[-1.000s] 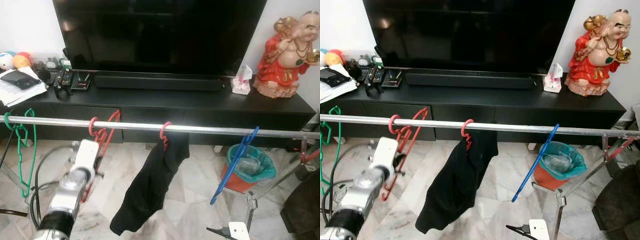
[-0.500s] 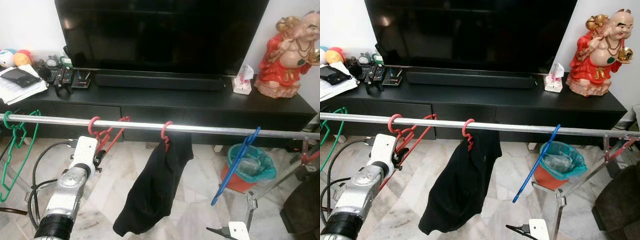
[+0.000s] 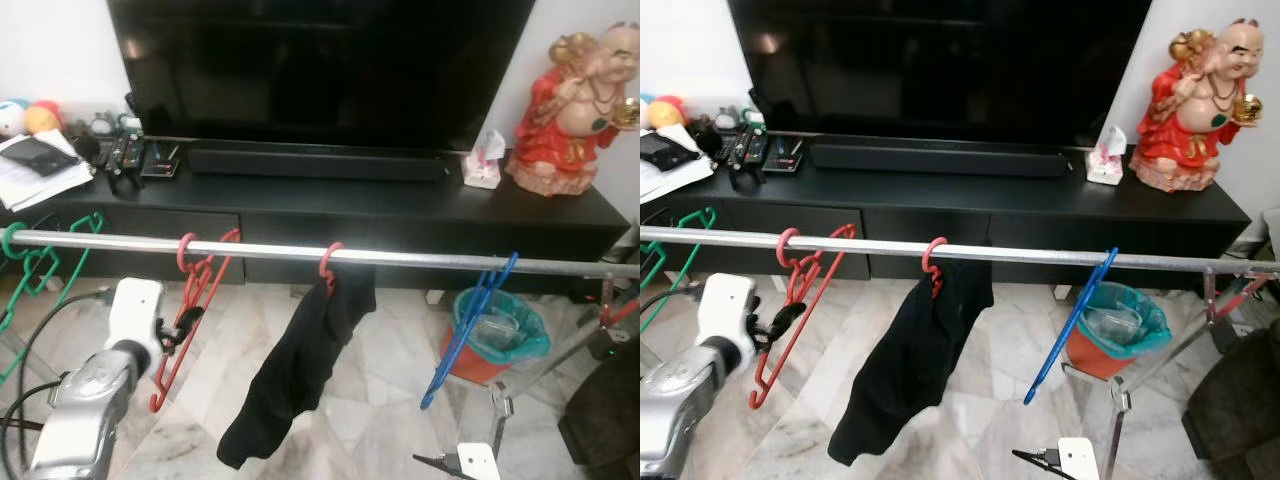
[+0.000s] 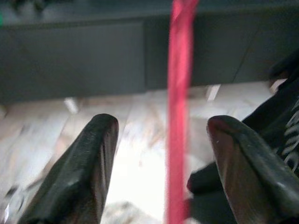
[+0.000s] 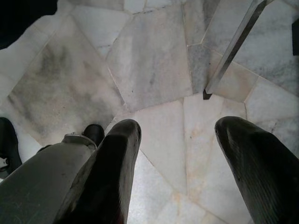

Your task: Hang hanger

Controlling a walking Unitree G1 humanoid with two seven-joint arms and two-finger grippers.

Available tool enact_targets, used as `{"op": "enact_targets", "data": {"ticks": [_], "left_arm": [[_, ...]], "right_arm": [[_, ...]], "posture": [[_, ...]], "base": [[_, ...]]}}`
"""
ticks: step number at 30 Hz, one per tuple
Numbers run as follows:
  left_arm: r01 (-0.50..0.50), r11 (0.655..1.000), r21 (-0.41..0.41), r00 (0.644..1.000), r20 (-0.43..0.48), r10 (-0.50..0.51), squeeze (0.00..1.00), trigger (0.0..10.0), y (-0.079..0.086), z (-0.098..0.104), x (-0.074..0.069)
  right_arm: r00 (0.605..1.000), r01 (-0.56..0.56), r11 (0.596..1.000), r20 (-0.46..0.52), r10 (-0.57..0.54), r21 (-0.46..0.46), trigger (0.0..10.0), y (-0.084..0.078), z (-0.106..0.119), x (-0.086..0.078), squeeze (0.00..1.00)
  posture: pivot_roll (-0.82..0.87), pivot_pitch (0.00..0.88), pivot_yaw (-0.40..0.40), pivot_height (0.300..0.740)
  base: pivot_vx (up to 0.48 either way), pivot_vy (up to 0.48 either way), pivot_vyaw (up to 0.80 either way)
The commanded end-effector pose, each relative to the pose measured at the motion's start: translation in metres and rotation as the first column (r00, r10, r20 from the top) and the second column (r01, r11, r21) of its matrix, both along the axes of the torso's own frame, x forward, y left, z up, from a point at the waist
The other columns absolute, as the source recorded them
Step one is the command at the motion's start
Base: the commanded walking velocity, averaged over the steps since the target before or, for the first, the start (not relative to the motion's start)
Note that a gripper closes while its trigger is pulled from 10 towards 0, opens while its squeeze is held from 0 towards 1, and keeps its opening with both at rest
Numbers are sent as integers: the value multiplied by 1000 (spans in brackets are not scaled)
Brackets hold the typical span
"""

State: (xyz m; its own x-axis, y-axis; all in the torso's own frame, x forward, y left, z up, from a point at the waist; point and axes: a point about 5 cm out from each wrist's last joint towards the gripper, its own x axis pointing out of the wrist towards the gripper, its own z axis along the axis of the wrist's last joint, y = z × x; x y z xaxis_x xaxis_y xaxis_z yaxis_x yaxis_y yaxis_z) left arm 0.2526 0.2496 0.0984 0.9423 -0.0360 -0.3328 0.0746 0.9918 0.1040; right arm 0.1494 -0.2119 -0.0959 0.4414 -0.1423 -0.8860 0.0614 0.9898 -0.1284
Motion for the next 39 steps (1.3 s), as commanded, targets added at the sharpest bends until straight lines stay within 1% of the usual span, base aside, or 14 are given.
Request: {"op": "enact_targets", "data": {"ticks": [1, 3, 4, 5, 6, 10, 14, 15, 17, 21, 23, 25, 33, 39], "left_arm": [[-31, 1000, 3, 1000, 3, 31, 1000, 10000, 10, -4, -9], [-64, 998, 10, 998, -4, 64, 1000, 10000, 15, -10, -15], [-126, 992, 6, 992, 0, 126, 690, 10000, 22, -17, -20], [-126, 992, 6, 992, 0, 126, 690, 10000, 22, -17, -20], [-198, 980, 19, 980, 8, 198, 0, 10000, 29, -23, -25], [-332, 942, 50, 943, -16, 333, 0, 10000, 42, -42, -35], [-368, 928, 49, 928, -31, 370, 0, 10000, 43, -54, -41], [-362, 932, 3, 932, -27, 362, 0, 10000, 37, -58, -41], [-351, 936, -22, 936, -27, 350, 0, 10000, 32, -62, -42], [-287, 955, -71, 957, -64, 282, 0, 10000, 21, -78, -48], [-143, 989, -43, 983, -122, 136, 0, 10000, 8, -89, -56], [-99, 994, -50, 986, -138, 91, 0, 10000, 3, -93, -59], [-31, 997, -75, 988, -151, 19, 0, 10000, -3, -96, -64], [77, 997, -12, 964, -255, -77, 0, 10000, -6, -113, -78]], "right_arm": [[1000, 10, 1000, -3, -10, -8, 10000, -3, 0, 0, 0], [1000, 12, 1000, -3, -12, -7, 10000, -3, 0, -1, 0], [1000, 13, 1000, -3, -13, -7, 10000, -3, 0, -1, 0], [1000, 13, 1000, -3, -13, -7, 10000, -3, 0, -1, 0], [1000, 15, 1000, -4, -15, -7, 10000, -3, 0, -1, 0], [1000, 17, 1000, -4, -17, -7, 10000, -3, 0, -1, 0], [1000, 20, 1000, -3, -20, -6, 10000, -2, 0, -1, 0], [1000, 22, 1000, -3, -22, -6, 10000, -3, 0, -1, 0], [1000, 23, 1000, -3, -23, -6, 10000, -2, 0, -1, 0], [1000, 21, 1000, -4, -21, -5, 10000, -2, 0, -2, 0], [1000, 22, 1000, -4, -22, -5, 10000, -2, 0, -2, 0], [1000, 22, 1000, -5, -22, -6, 10000, -2, -1, -2, 0], [1000, 20, 1000, -7, -20, -5, 10000, -2, -1, -3, 0], [1000, 20, 1000, -8, -20, -4, 10000, -1, -1, -4, 0]], "posture": [[-28, 0, -98, 732], [-25, 0, -98, 732], [-23, 0, -97, 732], [-23, 0, -97, 732], [-25, 0, -94, 732], [-29, 0, -92, 732], [-30, 0, -91, 732], [-30, 0, -91, 732], [-30, 0, -88, 732], [-29, 0, -86, 732], [-27, 0, -84, 732], [-26, 0, -83, 732], [-22, 0, -81, 732], [-21, 0, -78, 732]], "base": [[0, 0, 0], [0, 0, 0], [0, 0, 0], [0, 0, 0], [0, 0, 0], [0, 0, 0], [0, 0, 0], [0, 0, 0], [0, 0, 0], [0, 0, 0], [0, 0, 0], [0, 0, 0], [0, 0, 0], [0, 0, 0]]}}
